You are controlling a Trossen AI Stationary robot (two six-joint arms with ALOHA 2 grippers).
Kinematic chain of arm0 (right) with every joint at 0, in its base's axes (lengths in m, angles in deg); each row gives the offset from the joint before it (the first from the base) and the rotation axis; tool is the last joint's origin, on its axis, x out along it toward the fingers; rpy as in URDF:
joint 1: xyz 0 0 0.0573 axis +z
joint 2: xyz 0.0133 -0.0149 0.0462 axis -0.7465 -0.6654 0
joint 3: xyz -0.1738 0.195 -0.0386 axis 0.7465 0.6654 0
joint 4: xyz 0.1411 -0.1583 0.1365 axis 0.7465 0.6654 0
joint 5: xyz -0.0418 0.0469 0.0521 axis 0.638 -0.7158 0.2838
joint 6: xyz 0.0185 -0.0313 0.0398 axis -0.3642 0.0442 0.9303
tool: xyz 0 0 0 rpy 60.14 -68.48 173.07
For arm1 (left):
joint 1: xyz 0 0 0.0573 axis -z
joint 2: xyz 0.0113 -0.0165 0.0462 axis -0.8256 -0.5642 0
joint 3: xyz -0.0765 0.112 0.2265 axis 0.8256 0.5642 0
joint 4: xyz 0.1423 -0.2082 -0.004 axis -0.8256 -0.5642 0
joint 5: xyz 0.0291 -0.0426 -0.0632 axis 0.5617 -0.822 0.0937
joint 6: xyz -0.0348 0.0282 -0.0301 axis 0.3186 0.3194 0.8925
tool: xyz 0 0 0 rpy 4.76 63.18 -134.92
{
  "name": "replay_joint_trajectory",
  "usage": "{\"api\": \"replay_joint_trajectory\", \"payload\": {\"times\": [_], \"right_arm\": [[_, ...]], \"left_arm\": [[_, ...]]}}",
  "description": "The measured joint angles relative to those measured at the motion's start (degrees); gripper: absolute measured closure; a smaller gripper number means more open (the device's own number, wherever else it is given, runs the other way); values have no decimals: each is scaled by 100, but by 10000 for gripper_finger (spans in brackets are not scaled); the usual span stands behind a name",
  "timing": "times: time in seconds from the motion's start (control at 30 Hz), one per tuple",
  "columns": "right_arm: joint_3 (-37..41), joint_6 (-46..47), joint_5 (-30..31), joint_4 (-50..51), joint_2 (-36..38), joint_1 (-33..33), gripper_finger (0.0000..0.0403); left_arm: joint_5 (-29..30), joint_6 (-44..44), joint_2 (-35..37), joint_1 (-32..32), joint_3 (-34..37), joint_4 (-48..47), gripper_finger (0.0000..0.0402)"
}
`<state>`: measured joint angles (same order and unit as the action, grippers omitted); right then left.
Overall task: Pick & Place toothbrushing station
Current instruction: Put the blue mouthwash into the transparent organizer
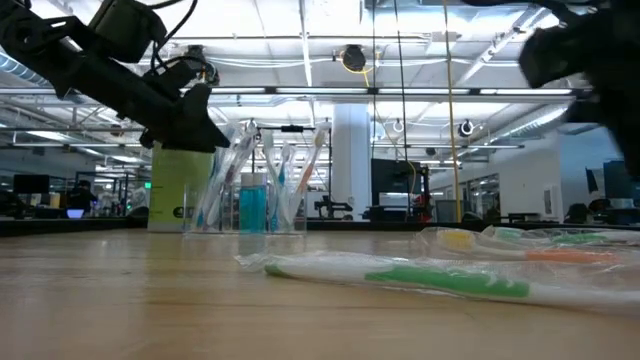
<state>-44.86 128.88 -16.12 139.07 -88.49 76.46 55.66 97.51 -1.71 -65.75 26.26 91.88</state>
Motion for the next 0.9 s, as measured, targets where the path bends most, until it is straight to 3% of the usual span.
{"api": "replay_joint_trajectory", "payload": {"times": [0.13,0.57,0.73,0.9], "right_arm": [[120,1457,-239,209,-21,453,277],[997,2561,-437,-278,-60,794,277],[1097,2572,-860,-577,-62,794,277],[1097,2003,-538,-558,-62,751,277]], "left_arm": [[293,-284,21,54,-4,52,168],[186,-315,19,60,-4,192,160],[106,-419,19,60,-4,237,160],[104,-458,19,60,-4,239,160]]}}
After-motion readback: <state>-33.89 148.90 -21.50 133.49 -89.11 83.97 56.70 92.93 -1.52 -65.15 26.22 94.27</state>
